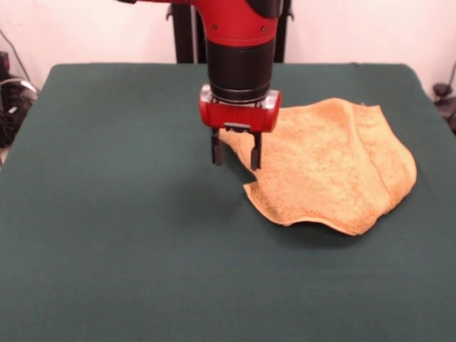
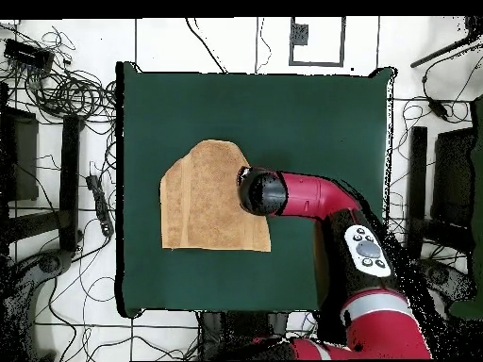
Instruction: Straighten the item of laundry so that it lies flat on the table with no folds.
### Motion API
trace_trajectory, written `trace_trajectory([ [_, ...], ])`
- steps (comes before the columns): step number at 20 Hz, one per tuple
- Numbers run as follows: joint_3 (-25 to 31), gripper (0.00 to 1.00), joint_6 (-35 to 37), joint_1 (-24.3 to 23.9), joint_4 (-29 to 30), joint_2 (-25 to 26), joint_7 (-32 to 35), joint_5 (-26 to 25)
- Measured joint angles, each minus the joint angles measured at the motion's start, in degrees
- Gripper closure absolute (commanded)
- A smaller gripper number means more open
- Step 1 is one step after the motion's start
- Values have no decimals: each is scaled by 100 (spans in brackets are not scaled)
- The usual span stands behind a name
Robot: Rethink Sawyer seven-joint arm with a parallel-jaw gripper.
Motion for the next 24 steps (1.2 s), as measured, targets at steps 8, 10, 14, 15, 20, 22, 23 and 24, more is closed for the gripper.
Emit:
trace_trajectory([
  [8, -99, 0, 1, -36, -174, 166, 0, -5],
  [10, -105, 0, 0, -36, -214, 202, 0, -5],
  [14, -105, 0, 0, -36, -305, 341, 0, -6],
  [15, -105, 0, 0, -34, -324, 384, 0, -6],
  [20, -106, 0, 0, -21, -366, 494, 0, -6],
  [22, -106, 0, 0, -13, -386, 554, 0, -6],
  [23, -106, 0, 0, -11, -392, 568, 0, -6],
  [24, -106, 0, 0, -10, -395, 577, 0, -7],
])
